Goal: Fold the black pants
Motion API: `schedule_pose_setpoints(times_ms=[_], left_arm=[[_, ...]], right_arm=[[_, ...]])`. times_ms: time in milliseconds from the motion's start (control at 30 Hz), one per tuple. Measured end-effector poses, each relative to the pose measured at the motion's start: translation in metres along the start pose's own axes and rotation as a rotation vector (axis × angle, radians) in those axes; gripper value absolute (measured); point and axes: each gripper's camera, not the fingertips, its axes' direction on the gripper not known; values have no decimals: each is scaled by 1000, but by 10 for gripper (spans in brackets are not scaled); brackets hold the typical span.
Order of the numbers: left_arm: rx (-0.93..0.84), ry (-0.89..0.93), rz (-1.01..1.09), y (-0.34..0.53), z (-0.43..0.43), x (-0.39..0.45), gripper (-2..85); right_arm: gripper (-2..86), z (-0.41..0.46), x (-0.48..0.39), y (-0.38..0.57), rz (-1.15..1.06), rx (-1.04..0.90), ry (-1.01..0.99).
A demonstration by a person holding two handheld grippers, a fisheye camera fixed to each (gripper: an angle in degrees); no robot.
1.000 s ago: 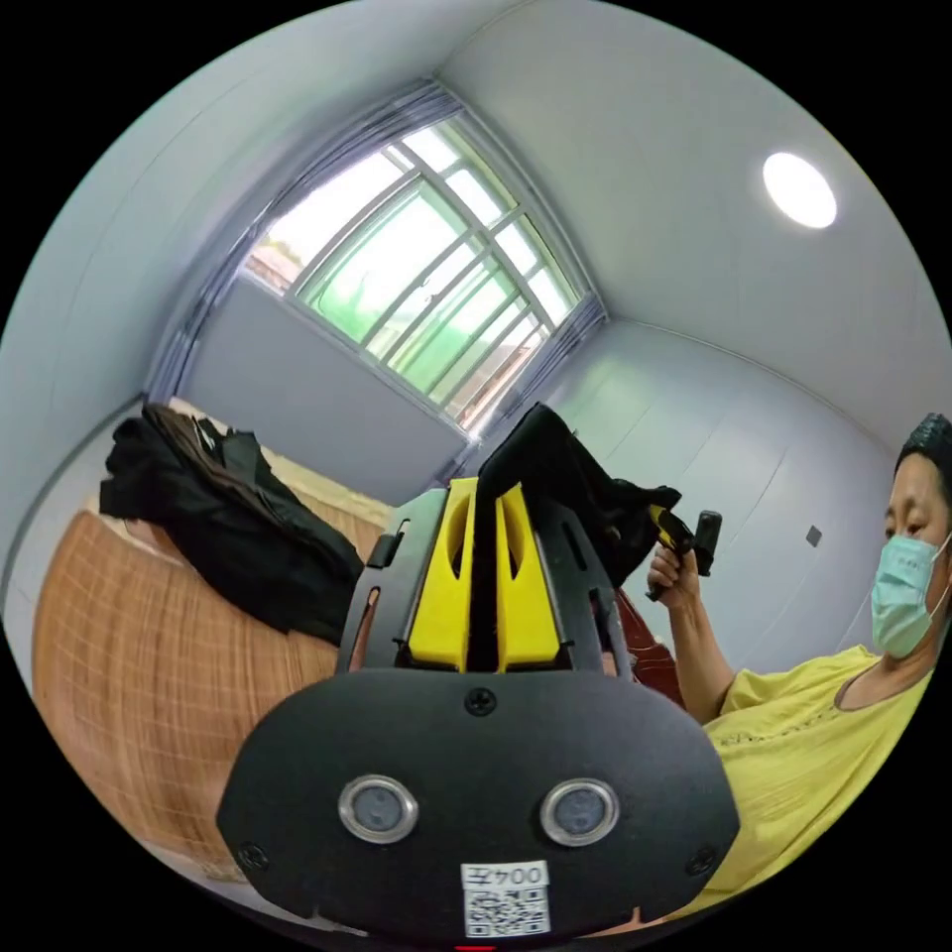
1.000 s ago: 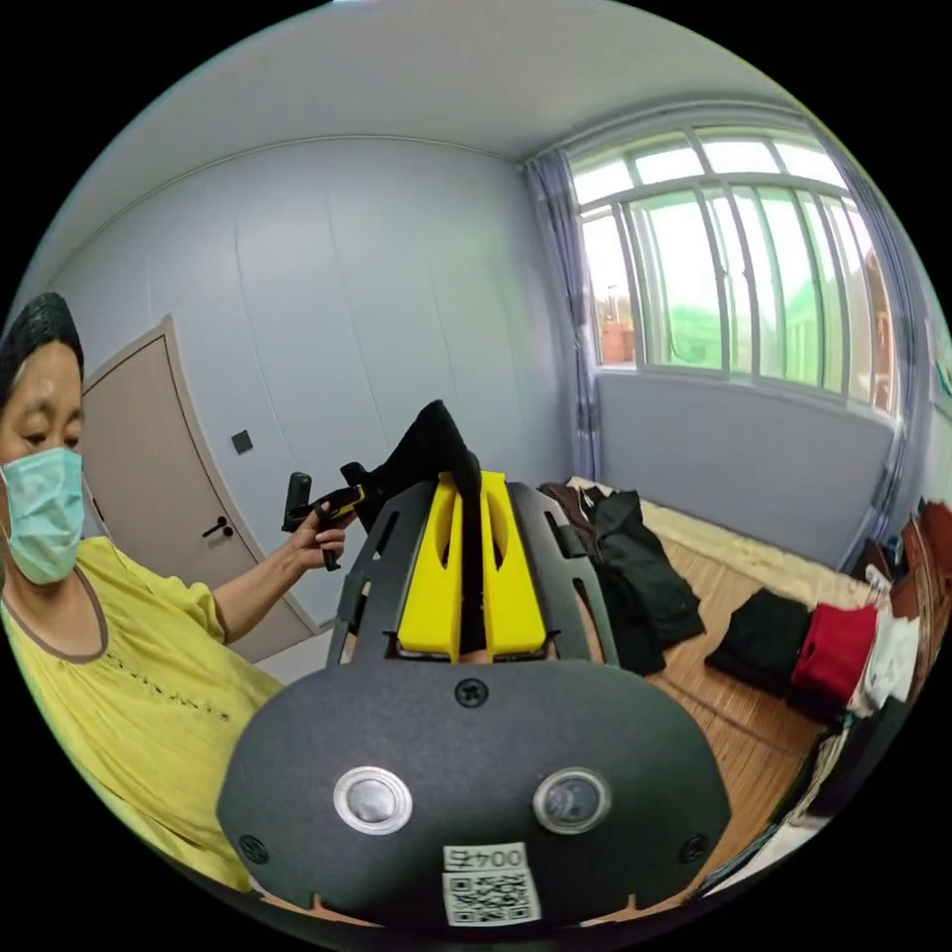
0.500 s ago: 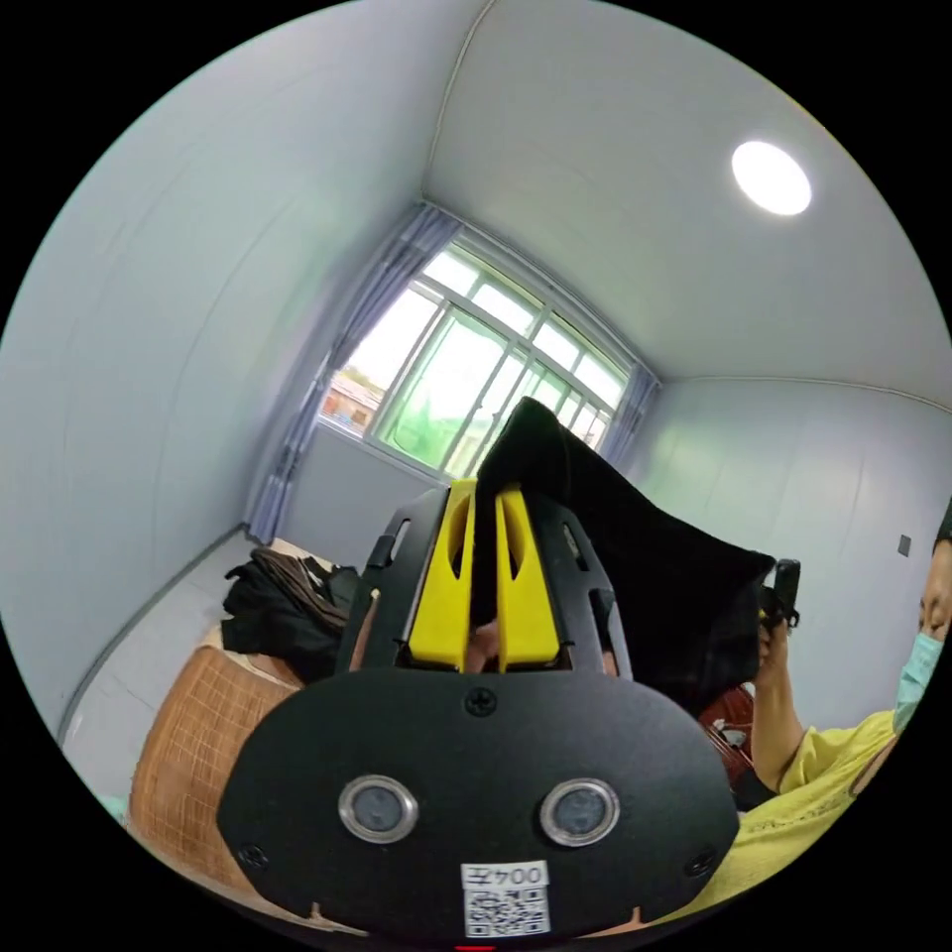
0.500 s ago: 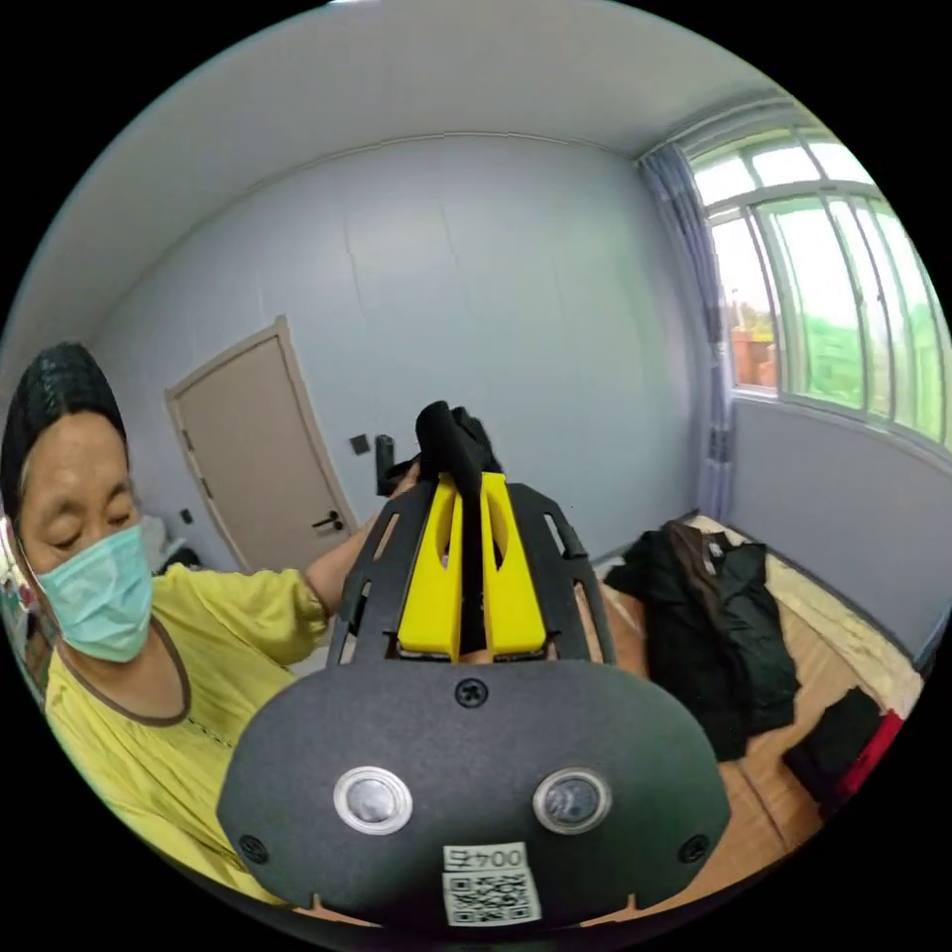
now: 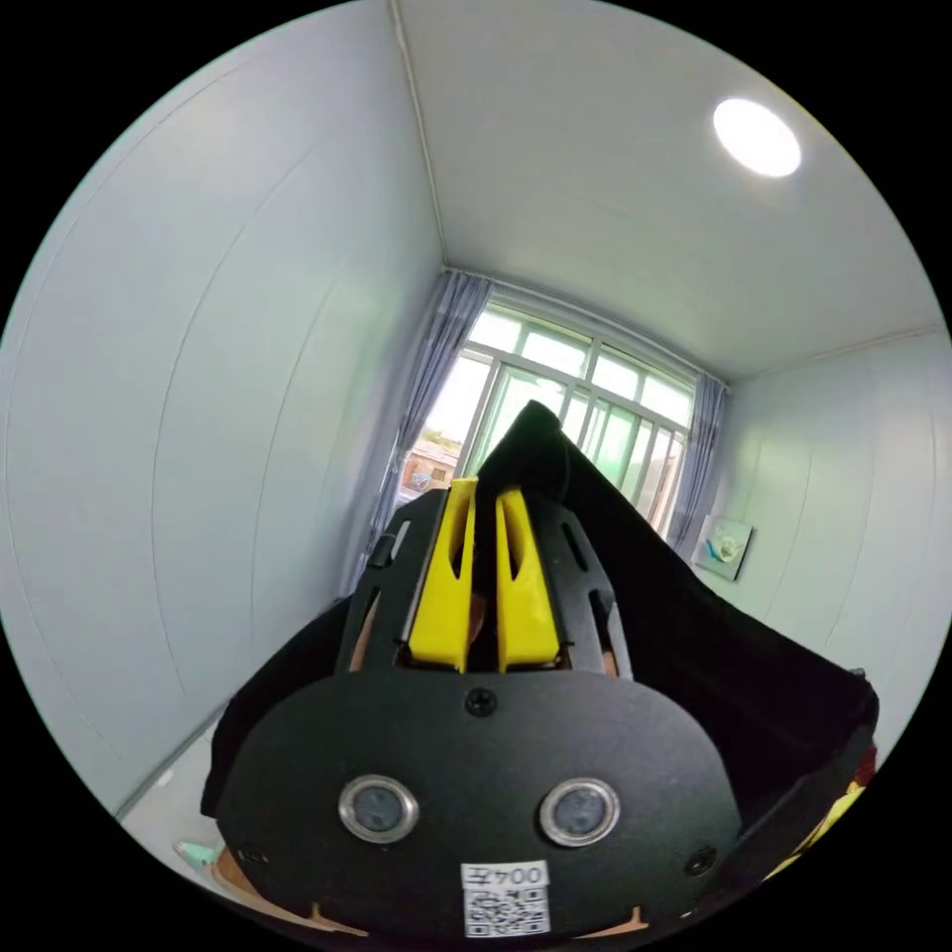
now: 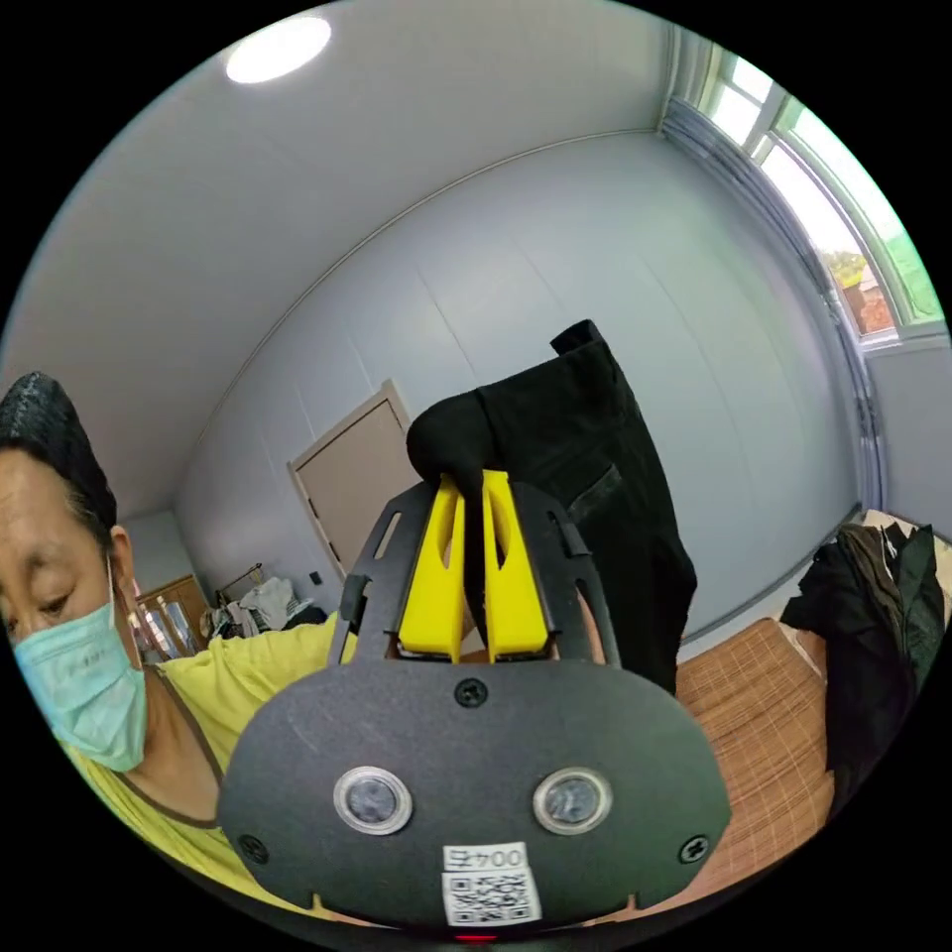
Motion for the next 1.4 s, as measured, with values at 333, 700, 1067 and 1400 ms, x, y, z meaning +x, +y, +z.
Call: schedule_pose_setpoints(times_ms=[333,700,1067,1400], left_arm=[[-389,111,83,179,225,146,5],[-948,254,-12,547,430,400,5],[-1290,448,65,782,515,737,38],[-1344,669,-96,866,481,917,172]], right_arm=[[32,-131,106,108,293,0,503],[35,-335,187,272,830,6,862],[38,-567,198,358,1148,137,1057],[51,-692,184,422,1504,286,1221]])
